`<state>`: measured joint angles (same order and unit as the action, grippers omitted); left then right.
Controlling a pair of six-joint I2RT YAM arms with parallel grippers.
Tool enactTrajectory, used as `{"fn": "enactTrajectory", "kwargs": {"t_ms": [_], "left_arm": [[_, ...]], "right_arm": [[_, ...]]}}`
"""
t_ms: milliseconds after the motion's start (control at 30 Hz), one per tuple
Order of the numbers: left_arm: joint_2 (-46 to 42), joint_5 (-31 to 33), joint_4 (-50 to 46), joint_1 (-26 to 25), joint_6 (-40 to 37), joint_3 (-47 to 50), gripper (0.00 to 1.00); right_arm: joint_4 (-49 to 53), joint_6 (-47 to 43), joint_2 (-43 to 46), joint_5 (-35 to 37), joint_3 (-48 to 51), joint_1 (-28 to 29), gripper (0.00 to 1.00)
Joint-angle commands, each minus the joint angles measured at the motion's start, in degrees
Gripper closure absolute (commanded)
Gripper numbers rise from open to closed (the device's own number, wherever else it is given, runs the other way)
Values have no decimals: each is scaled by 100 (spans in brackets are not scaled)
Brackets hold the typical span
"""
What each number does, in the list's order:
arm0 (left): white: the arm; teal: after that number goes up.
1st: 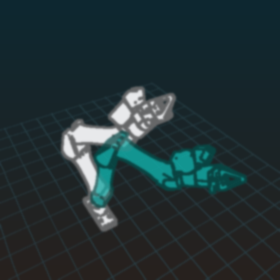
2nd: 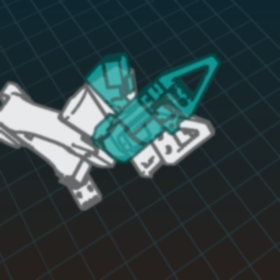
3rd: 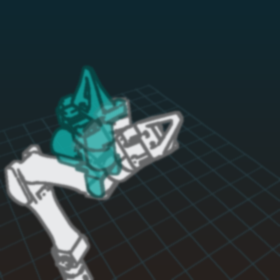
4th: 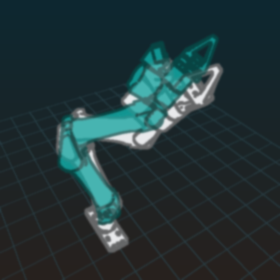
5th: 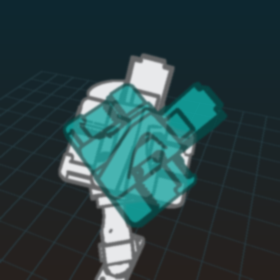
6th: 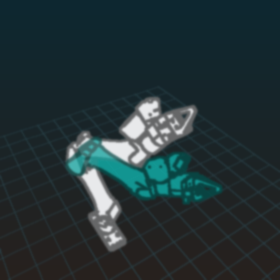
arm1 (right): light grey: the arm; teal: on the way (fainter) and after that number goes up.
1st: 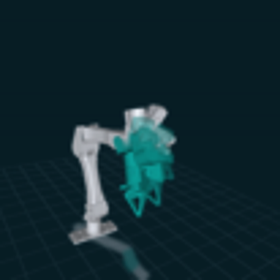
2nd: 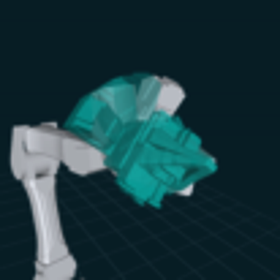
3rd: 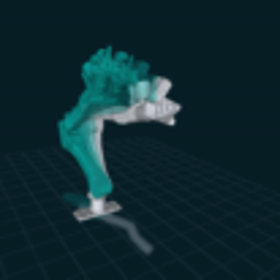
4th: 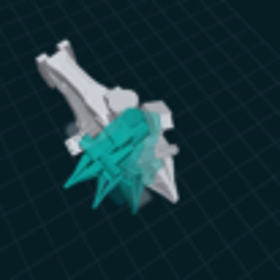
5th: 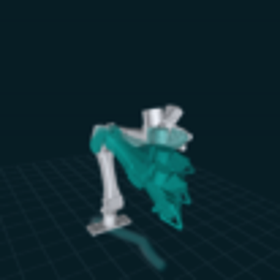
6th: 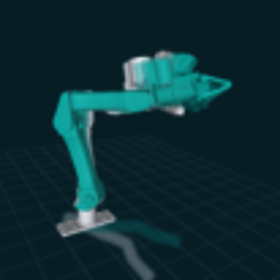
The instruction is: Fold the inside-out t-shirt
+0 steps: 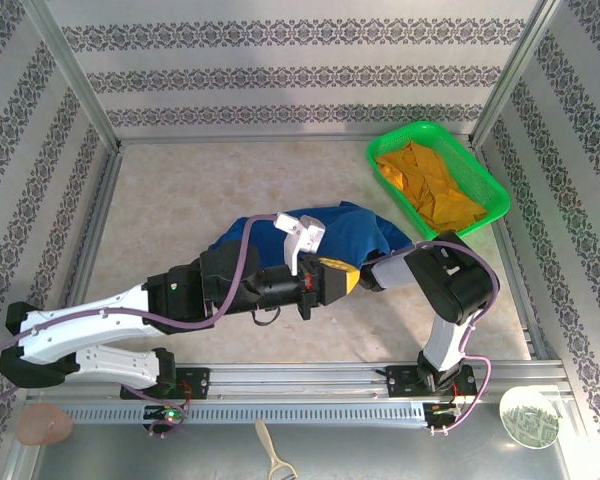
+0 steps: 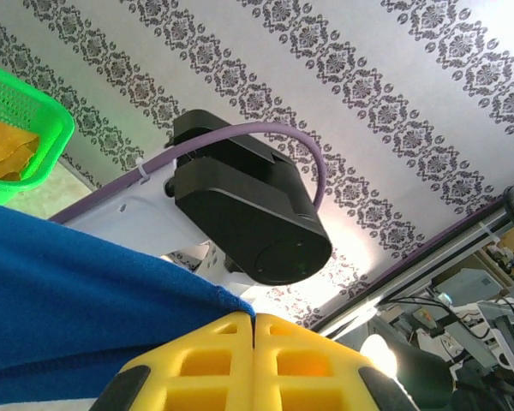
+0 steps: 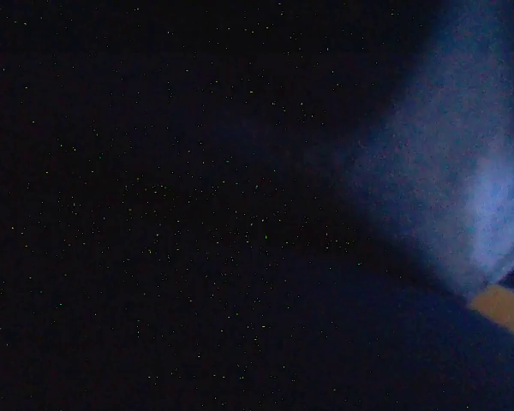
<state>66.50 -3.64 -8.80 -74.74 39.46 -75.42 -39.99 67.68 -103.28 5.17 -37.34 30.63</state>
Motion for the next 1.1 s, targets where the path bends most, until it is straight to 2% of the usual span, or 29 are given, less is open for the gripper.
{"fn": "enactTrajectory", "kwargs": {"t_ms": [0,100,267,367,433,500,633,767,867,967,1067], "left_arm": [[144,-379,416,-131,-131,-155,100],[475,-658,598,-126,-12,-243,100],[1176,-1402,1435,-125,534,-396,100],[1639,-1825,1921,-125,748,-696,100],[1744,-1877,1879,-128,732,-906,100],[1641,-1774,1705,-129,600,-979,100],[1106,-1206,1446,-115,239,-730,100],[405,-355,1649,-66,248,8,100],[-10,56,1731,-17,242,468,100],[-152,99,1494,12,119,470,100],[-75,24,1433,52,44,397,100]], "right_arm": [[304,164,-149,-308,-367,140,48],[-12,-23,-288,-590,-728,268,44],[-167,552,-451,-264,-832,-19,43],[-50,112,-856,-799,-1726,304,44],[-315,227,-774,-298,-1516,346,44],[-951,620,-799,-74,-1074,107,44],[-2389,1063,-922,-296,-408,-428,44],[-2458,867,-777,-805,-428,-649,44],[-2652,1001,-798,-711,-407,-724,44],[-3123,1205,-826,-758,-376,-904,44],[-3116,1259,-818,-1131,-736,-885,44]]}}
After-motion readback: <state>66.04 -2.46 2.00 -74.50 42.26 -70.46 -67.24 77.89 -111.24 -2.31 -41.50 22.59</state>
